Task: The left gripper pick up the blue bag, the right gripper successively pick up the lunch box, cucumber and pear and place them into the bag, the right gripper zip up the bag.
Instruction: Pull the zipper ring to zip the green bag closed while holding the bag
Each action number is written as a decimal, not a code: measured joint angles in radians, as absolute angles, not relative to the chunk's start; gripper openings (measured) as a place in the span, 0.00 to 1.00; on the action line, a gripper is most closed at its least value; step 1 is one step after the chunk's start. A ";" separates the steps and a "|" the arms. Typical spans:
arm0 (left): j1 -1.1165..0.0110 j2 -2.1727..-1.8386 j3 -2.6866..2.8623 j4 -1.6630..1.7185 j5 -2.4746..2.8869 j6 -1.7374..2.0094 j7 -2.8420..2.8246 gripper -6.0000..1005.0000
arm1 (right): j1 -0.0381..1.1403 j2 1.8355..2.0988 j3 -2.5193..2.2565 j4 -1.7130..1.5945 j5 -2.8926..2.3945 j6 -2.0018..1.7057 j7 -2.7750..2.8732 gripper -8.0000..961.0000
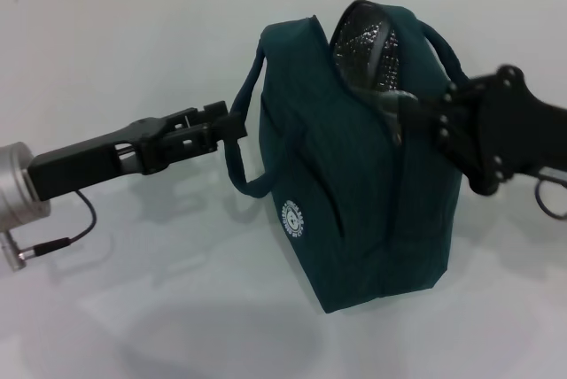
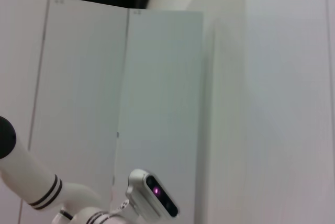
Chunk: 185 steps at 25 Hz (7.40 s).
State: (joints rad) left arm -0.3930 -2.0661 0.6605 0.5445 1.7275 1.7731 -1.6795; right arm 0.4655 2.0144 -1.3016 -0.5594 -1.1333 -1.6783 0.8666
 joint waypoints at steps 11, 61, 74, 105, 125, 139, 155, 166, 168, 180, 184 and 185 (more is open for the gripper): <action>-0.358 -2.060 0.660 0.573 1.713 1.820 -1.690 0.89 | 0.546 2.022 -1.336 -0.560 -1.110 -1.602 0.862 0.01; -0.266 -2.022 0.643 0.680 1.714 1.859 -1.794 0.86 | 0.702 2.028 -1.849 -0.594 -0.745 -1.316 0.651 0.01; -0.267 -2.031 0.644 0.681 1.721 1.852 -1.764 0.78 | 0.704 2.028 -1.891 -0.596 -0.709 -1.293 0.627 0.01; -0.274 -2.065 0.636 0.679 1.752 1.857 -1.549 0.14 | 0.696 2.028 -1.891 -0.596 -0.709 -1.297 0.628 0.01; -0.285 -2.065 0.656 0.671 1.772 1.861 -1.532 0.06 | 0.663 2.028 -1.880 -0.567 -0.576 -1.291 0.699 0.01; -0.290 -2.051 0.660 0.657 1.767 1.908 -1.531 0.05 | 0.636 2.028 -1.879 -0.497 -0.454 -1.280 0.779 0.01; -0.285 -2.039 0.613 0.657 1.760 1.937 -1.538 0.06 | 0.628 2.028 -1.839 -0.427 -0.367 -1.166 0.781 0.01; -0.279 -2.055 0.541 0.646 1.760 1.933 -1.546 0.06 | 0.627 2.028 -1.850 -0.416 -0.353 -1.139 0.782 0.01; -0.285 -2.055 0.546 0.644 1.762 1.934 -1.548 0.06 | 0.627 2.028 -1.850 -0.416 -0.353 -1.139 0.782 0.01; -0.315 -2.047 0.390 0.654 1.736 1.910 -1.657 0.29 | 0.622 2.028 -1.850 -0.416 -0.357 -1.146 0.782 0.01; -0.361 -2.022 0.369 0.655 1.736 1.875 -1.694 0.48 | 0.618 2.028 -1.850 -0.417 -0.361 -1.156 0.782 0.01; -0.379 -2.016 0.370 0.656 1.739 1.863 -1.701 0.55 | 0.618 2.028 -1.850 -0.417 -0.361 -1.160 0.782 0.01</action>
State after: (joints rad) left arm -0.3786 -2.0157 0.3697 0.6559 1.7392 1.8631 -1.7008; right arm 0.6180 2.0278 -1.8501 -0.4166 -0.3611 -1.1597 0.7823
